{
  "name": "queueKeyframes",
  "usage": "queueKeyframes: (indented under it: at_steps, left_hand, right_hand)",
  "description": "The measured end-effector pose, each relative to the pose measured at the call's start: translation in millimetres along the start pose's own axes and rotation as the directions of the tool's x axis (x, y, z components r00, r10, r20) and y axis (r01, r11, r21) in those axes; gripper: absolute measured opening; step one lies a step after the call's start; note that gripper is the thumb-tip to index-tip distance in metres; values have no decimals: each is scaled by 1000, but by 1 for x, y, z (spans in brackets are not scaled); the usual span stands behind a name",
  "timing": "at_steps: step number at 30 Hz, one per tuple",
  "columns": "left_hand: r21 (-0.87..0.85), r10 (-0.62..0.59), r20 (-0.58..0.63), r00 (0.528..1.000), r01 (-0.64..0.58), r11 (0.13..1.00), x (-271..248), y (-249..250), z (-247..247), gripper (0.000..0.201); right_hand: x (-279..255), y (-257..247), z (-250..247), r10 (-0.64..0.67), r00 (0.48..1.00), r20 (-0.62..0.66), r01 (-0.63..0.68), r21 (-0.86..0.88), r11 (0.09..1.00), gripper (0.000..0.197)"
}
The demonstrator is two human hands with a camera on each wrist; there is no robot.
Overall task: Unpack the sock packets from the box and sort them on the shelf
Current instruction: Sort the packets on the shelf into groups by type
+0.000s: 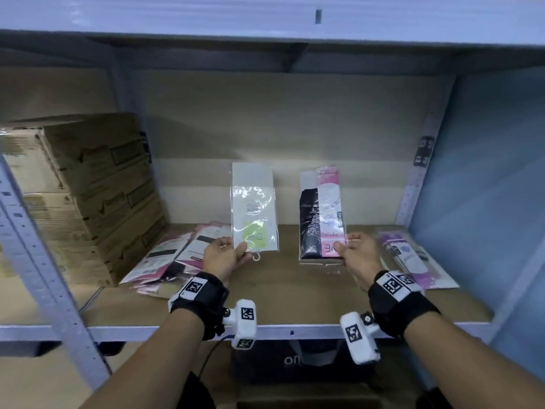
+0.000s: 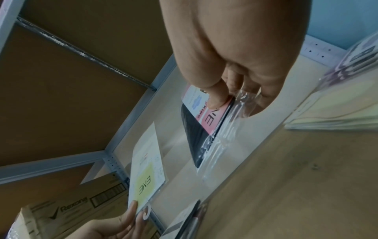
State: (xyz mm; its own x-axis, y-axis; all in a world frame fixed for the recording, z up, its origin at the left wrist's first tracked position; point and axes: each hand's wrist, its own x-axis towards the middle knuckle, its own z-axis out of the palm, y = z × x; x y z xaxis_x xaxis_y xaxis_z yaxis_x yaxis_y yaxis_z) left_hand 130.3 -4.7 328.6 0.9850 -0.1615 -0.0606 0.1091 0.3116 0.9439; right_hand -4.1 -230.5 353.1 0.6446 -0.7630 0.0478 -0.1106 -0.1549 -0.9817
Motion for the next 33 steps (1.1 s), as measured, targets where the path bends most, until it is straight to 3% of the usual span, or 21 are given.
queueKeyframes:
  at_steps: [3,8,12,15,18,21,23,25,28,33]
  left_hand:
    - [2,-7,-12,1000,7,1000,0,0,0,21]
    - [13,-1,-7,1000,1,1000,-3,4,-6,16]
    - [57,-9,-9,1000,9,998,2,4,-16,15]
    - [69,-3,-12,1000,4,998,6,1,-20,15]
    - [54,-3,-17,1000,4,999,4,-1,-20,16]
    - [52,0,-9,1000,0,999,3,0,-19,15]
    - [68,5,-5,1000,-5,998,3,1,-18,15]
    - [75,7,2,1000,-7,997,4,2,-18,15]
    - [83,7,10,1000,-8,997,3,3,-19,16]
    - [76,-7,13,1000,6,997,5,4,-25,16]
  right_hand:
    - [3,12,3,-3,1000,3,3,-60,998,26]
    - [5,37,11,103,989,101,-70,-294,953,16]
    - [0,51,13,153,980,123,-94,-392,915,26]
    - [1,56,12,198,971,136,-118,-449,886,15]
    - [-2,52,13,185,974,128,-39,-715,698,24]
    - [-4,51,17,25,980,199,156,-833,531,35]
    - [-1,52,18,-59,945,322,307,-809,501,44]
    - [-1,53,18,-36,885,465,425,-772,472,56]
    - [-2,51,19,103,839,534,427,-765,482,62]
    - [-1,49,29,79,809,582,490,-743,455,52]
